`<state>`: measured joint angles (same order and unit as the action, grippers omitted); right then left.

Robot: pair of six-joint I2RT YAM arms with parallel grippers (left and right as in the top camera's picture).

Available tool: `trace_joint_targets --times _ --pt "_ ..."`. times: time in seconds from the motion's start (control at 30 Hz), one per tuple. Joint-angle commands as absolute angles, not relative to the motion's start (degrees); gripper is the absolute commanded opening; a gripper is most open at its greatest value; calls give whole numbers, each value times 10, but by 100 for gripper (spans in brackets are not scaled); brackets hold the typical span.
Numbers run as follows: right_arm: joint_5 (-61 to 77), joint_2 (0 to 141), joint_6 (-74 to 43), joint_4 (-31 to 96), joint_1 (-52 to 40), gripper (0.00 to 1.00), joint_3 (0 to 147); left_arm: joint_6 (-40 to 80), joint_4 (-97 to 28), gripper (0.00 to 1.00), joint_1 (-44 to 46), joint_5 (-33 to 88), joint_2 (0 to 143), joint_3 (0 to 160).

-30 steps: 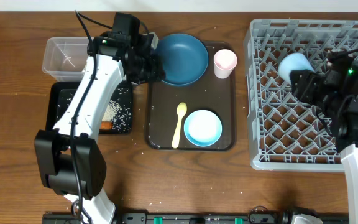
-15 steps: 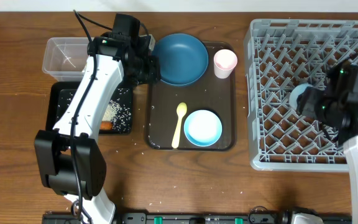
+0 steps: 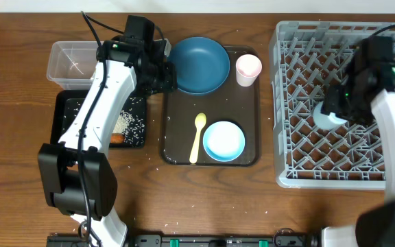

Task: Sort waste into correct bins and load items into the dishwasher rack
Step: 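Place the light blue cup upside down in the dish rack with the right gripper, then reach the left gripper to the pink cup on the brown tray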

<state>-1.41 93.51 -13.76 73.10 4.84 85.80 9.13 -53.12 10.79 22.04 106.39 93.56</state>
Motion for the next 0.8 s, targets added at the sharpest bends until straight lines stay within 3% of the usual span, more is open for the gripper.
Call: trace_joint_targets --times 0.0,0.27,0.5,0.77 --pt "-23 969 -126 736 37 52 871 86 -534 26 108 213 1064 936" --pt "-24 1023 -121 727 29 57 871 86 -534 26 108 213 1064 936" --pt "-26 1034 -119 719 29 78 871 86 -538 26 108 213 1064 936" --pt "-25 1030 -119 720 29 92 878 83 -529 26 114 214 1064 936"
